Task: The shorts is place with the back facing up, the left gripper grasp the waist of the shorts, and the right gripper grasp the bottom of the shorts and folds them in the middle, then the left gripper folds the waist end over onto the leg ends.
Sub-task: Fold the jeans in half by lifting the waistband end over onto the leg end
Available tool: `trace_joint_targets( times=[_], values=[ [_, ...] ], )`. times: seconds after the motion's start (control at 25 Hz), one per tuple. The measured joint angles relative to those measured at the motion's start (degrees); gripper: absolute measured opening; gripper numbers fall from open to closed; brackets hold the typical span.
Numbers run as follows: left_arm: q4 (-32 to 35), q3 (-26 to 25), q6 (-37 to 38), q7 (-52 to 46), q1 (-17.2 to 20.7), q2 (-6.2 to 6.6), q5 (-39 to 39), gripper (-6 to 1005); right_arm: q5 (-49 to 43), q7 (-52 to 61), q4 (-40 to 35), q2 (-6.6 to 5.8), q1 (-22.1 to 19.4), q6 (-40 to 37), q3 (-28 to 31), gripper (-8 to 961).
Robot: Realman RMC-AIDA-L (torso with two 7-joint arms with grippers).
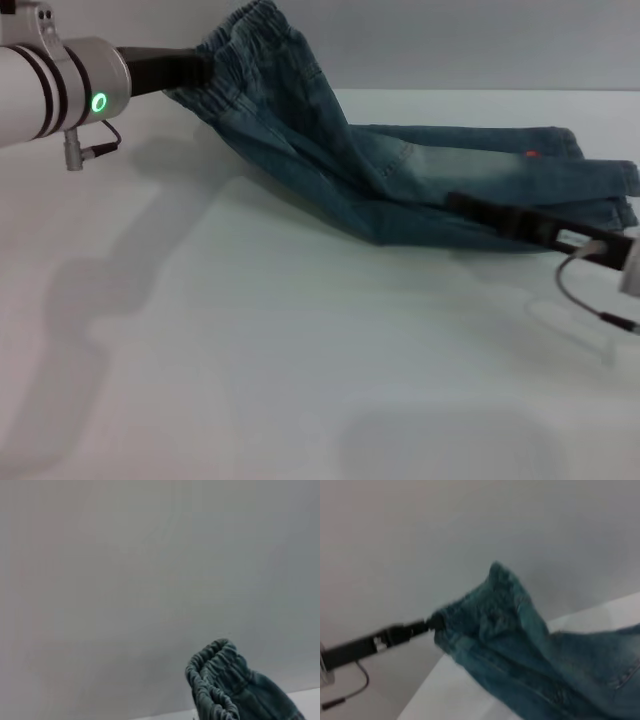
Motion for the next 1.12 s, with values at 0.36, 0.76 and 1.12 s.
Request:
trace_joint_targets(
  times=[0.36,0.76,1.12],
  values=[
    [-7.49,1.70,-2.42,-0.69,3.49,0.01,0.03,112,0.35,-2.17,-1.23,0.08,3.57,-5.03,-6.10,129],
    [-12.49,2.11,-4.95,-0.72,6.33,0.07,0.02,110,3.46,-6.15,-0.53,0.02,1.71,-8.40,-5.46,-3],
    [-14.98,3.13,-6.28,-0.71,7.03,0.06,-0.25,110,9.41,-7.85,-2.91,0.33,3.63,-9.46,-8.63,-1]
  ],
)
